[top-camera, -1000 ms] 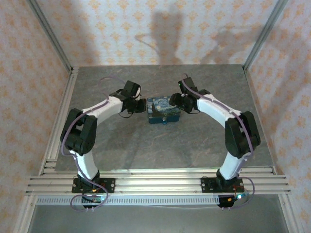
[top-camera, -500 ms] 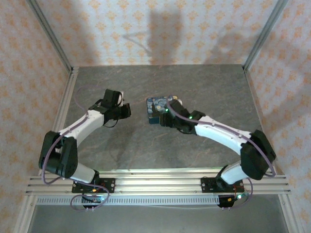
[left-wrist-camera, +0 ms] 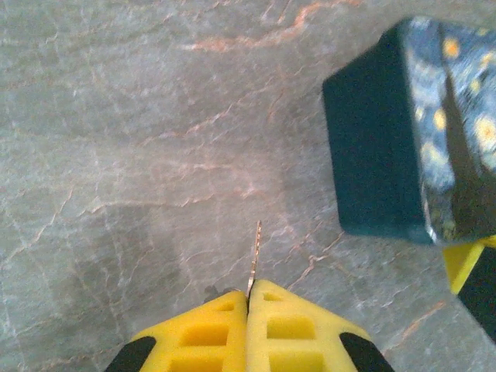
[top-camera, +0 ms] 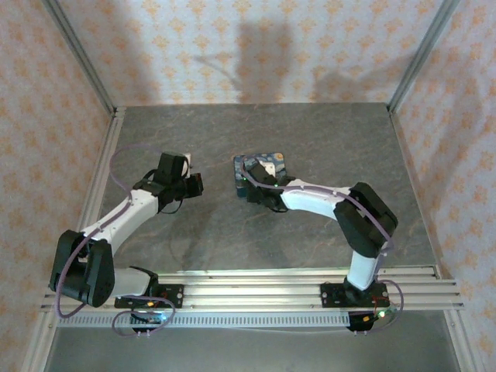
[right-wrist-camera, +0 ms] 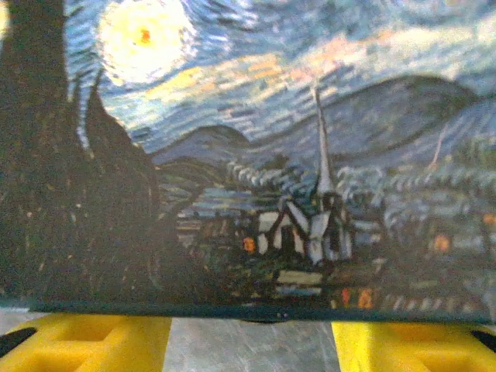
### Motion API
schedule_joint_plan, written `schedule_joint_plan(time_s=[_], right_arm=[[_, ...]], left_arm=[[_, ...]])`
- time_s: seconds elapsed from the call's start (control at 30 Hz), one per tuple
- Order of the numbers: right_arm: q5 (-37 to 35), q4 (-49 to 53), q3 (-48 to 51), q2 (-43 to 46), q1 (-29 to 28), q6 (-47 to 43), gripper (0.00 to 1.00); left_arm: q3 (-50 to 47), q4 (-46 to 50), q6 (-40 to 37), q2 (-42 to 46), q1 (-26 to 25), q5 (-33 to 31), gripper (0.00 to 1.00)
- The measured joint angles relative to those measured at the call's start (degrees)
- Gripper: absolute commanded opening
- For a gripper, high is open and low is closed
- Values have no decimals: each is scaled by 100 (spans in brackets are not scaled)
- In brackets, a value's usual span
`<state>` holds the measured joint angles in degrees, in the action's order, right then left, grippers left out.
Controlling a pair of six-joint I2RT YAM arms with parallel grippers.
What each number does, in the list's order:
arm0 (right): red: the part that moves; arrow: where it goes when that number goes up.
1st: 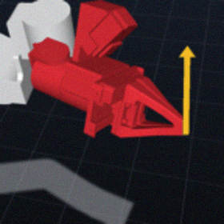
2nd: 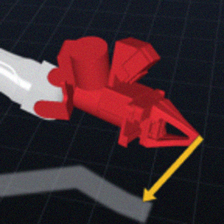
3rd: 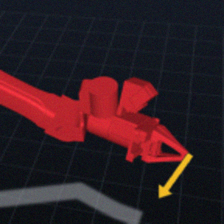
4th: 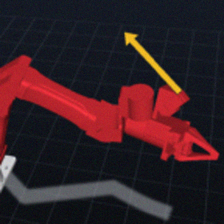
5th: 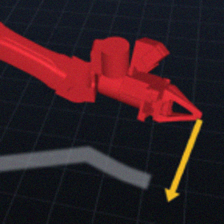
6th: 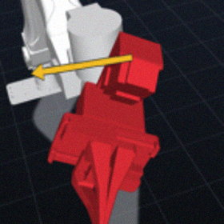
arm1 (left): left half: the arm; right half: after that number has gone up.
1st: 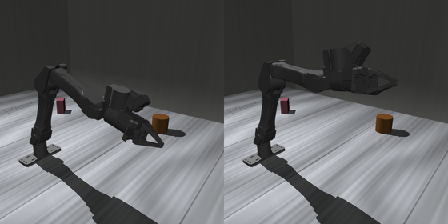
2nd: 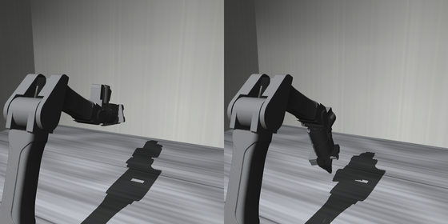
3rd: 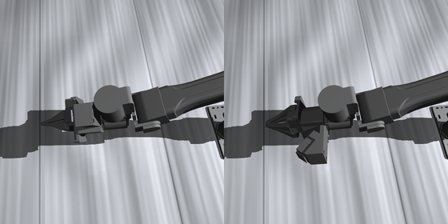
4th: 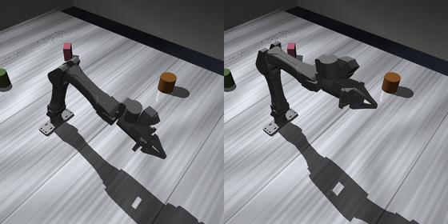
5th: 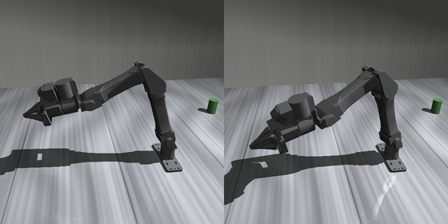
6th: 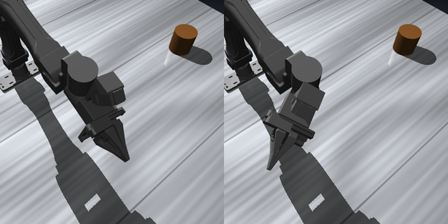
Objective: Unlock a padlock with a key
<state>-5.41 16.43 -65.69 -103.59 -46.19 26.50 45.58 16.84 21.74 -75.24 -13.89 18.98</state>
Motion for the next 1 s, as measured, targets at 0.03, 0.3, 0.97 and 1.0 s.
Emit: schedule_joint_plan(time_s=[0.03, 0.3, 0.97, 1.0], right_arm=[[-11, -2, -85, -79, 0, -4, 56], [-170, 72, -522, -649, 0, 7, 54], [-391, 175, -848, -1102, 13, 234, 27], [-407, 173, -857, -1106, 22, 243, 24]], left_arm=[[-72, 0, -2, 0, 0, -2, 0], [-330, -2, -46, 0, 0, -50, 0], [-409, -87, -155, -7, 0, -59, 0], [-428, -87, -179, -7, 0, -59, 0]])
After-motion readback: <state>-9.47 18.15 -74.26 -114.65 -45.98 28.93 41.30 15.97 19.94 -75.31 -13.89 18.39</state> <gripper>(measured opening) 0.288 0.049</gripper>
